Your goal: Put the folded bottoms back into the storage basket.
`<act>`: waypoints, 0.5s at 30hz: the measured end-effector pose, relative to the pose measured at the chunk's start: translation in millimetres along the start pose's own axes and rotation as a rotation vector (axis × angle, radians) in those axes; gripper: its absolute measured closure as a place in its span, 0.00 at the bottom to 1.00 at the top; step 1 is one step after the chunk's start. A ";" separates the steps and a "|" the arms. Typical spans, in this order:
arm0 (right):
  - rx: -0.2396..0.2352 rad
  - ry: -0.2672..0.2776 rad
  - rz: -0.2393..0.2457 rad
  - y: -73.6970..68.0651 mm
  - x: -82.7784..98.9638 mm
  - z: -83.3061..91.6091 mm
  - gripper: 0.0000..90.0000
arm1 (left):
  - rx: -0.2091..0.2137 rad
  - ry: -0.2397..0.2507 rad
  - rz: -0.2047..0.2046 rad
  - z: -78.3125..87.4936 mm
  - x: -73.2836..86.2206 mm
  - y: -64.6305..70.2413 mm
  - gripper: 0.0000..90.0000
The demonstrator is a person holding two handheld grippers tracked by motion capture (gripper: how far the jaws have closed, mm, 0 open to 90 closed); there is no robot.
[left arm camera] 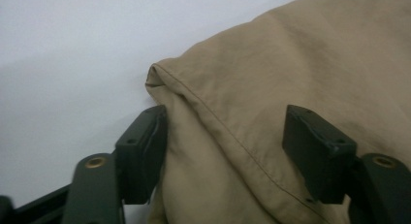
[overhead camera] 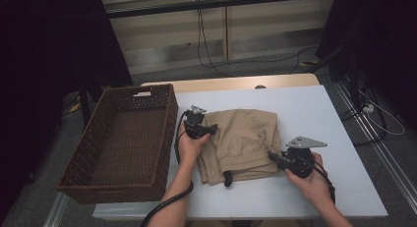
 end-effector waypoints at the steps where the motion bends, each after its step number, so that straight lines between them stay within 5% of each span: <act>1: 0.000 0.000 0.000 -0.1 -0.1 -0.1 0.85 | 0.003 -0.001 -0.005 0.3 0.0 0.5 0.43; 12: 0.005 -0.002 0.006 -1.1 -0.8 -1.3 0.85 | 0.129 -0.065 0.054 5.9 -2.1 7.1 0.87; 15: 0.005 -0.002 0.007 -1.3 -1.1 -1.5 0.85 | 0.128 -0.080 0.060 6.2 -3.2 8.1 0.89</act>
Point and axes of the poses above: each handheld gripper's, and its own axes: z roughly backward along the jaws, x roughly out of its underside, y roughly to its right, the point moved 2 cm from there along -z, roughly forward along the jaws, and after that the axes turned 7 degrees about -y, right-handed, at the moved point
